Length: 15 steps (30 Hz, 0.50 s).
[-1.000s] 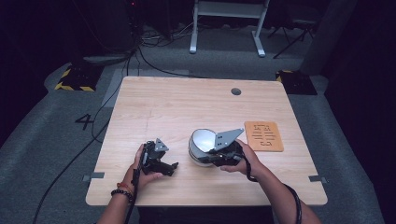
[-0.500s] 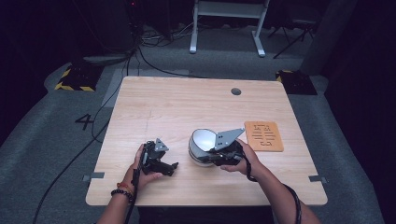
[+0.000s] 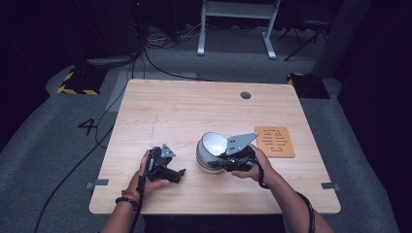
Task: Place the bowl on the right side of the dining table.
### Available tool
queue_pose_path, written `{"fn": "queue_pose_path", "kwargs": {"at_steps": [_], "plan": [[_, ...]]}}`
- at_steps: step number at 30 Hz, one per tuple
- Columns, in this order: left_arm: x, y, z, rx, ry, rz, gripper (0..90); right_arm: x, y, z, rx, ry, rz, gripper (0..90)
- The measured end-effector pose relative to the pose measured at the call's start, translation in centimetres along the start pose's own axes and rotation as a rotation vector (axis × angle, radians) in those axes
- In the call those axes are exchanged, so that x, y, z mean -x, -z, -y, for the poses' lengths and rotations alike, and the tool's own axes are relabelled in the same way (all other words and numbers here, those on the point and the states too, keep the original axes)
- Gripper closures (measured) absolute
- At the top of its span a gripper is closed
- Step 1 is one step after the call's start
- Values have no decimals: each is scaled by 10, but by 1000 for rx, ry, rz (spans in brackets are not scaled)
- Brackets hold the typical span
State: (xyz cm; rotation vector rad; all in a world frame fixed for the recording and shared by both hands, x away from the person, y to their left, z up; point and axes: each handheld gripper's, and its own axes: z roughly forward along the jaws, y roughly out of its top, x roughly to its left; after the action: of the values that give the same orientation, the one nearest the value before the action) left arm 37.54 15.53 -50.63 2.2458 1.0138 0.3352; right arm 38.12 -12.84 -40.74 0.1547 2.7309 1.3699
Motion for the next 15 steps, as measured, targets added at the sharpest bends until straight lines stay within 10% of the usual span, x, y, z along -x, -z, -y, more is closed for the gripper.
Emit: {"fn": "queue_pose_path", "kwargs": {"at_steps": [15], "plan": [[0, 0, 0, 0, 0, 0, 4, 0, 12, -1, 13, 4, 18, 821]]}}
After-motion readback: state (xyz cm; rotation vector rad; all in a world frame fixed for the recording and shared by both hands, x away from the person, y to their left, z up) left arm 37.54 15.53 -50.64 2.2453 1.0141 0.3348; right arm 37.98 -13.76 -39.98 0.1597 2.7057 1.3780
